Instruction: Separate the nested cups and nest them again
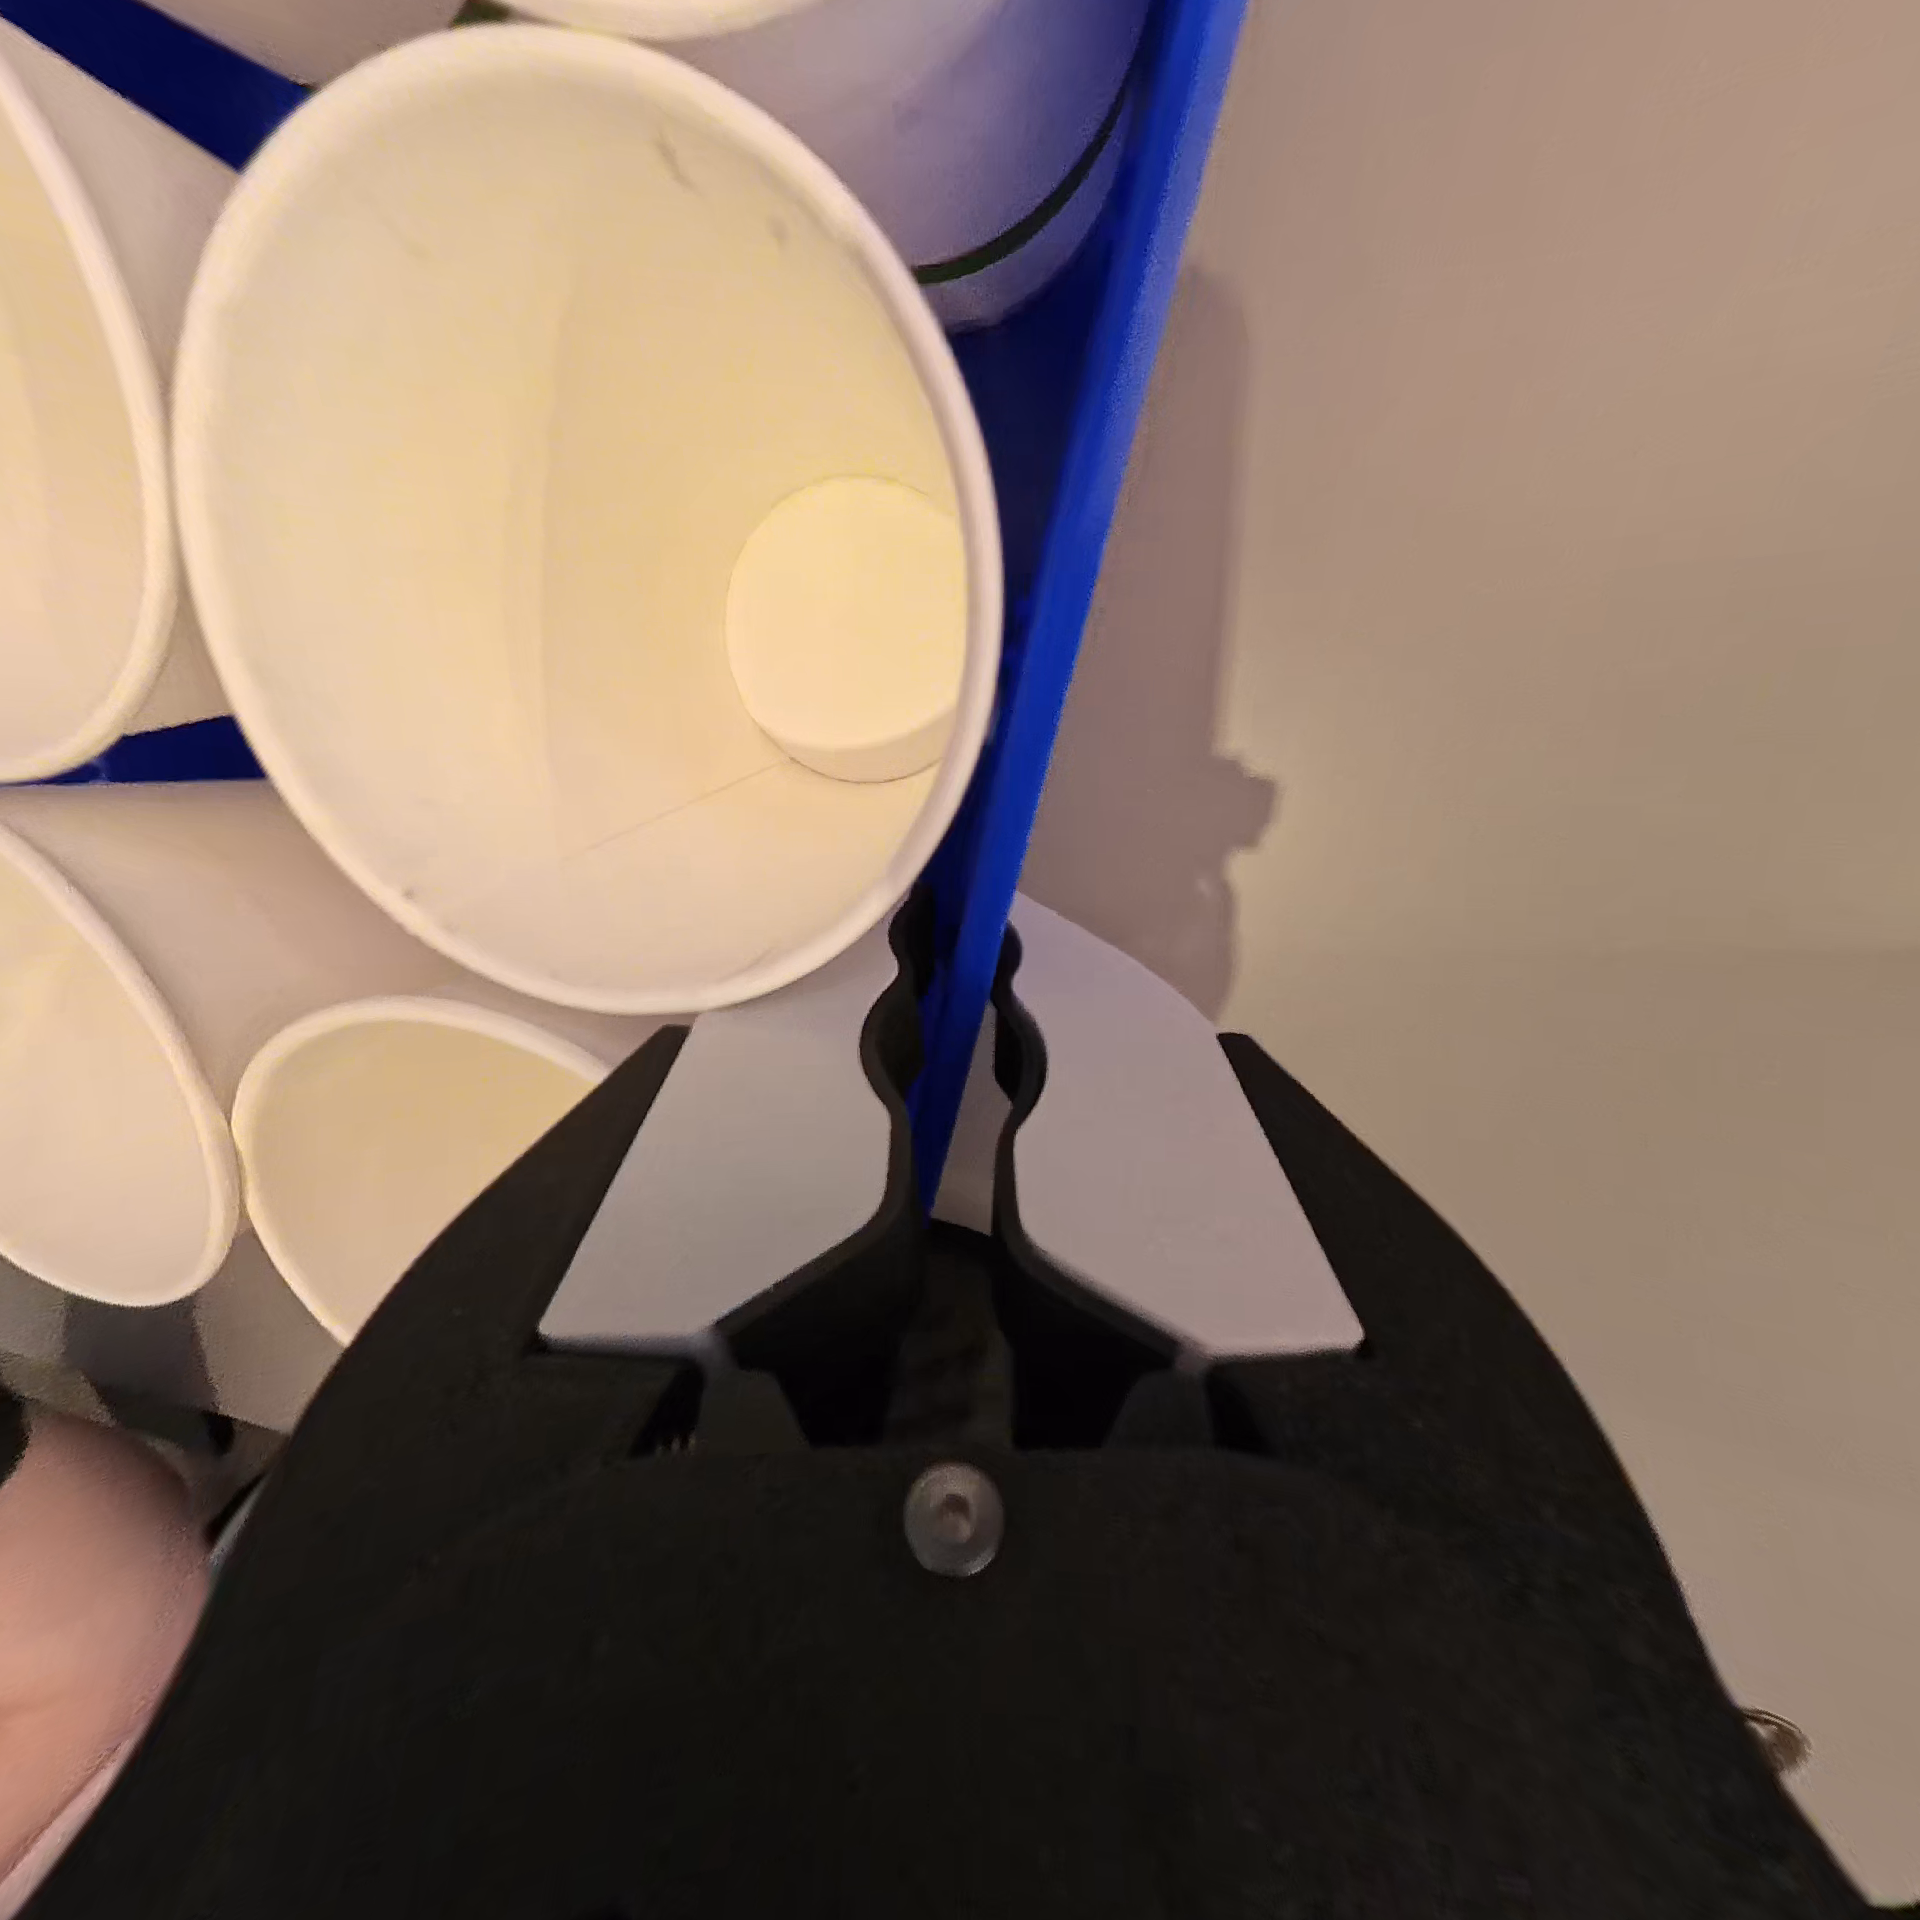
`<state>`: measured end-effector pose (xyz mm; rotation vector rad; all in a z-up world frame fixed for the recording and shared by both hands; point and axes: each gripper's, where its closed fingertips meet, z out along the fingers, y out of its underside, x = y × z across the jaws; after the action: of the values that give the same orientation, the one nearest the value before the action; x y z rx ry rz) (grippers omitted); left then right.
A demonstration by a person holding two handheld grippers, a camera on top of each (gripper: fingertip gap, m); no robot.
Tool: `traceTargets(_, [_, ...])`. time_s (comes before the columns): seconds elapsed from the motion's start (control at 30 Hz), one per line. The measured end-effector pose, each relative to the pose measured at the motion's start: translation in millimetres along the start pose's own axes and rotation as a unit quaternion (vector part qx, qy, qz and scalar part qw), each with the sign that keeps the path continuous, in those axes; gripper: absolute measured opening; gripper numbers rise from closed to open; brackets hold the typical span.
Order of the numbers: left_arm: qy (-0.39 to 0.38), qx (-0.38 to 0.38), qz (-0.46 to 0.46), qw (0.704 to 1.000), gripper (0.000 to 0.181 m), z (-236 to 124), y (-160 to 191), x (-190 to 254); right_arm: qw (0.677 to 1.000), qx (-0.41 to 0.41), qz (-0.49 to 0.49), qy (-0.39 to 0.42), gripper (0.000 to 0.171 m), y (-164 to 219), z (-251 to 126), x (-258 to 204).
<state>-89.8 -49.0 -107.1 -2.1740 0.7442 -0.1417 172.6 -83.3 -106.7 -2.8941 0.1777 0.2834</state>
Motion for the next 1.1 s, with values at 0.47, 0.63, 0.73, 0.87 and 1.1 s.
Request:
traceTargets(0.47, [0.038,0.029,-0.003,0.999,0.05,3.5,-8.0,23.7,0.999,-0.027,0.02,0.004,0.008,1.1,5.7,1.4])
traceTargets(0.63, [0.049,0.04,-0.008,0.998,0.05,2.7,-8.4,25.7,0.999,-0.03,0.033,0.006,0.008,1.3,8.2,2.4])
traceTargets(0.73, [0.065,0.049,-0.019,0.996,0.052,-4.3,-7.9,25.3,0.999,-0.029,0.027,0.002,0.007,1.5,8.3,3.1])
traceTargets(0.87, [0.092,0.115,-0.033,0.989,0.059,-40.5,-23.6,22.1,0.999,-0.027,0.025,-0.013,0.007,1.7,8.2,2.8])
traceTargets(1.1, [0.105,0.144,-0.017,0.984,0.06,-101.7,-16.6,-11.0,0.999,-0.021,0.026,-0.04,0.007,1.3,7.5,7.8])
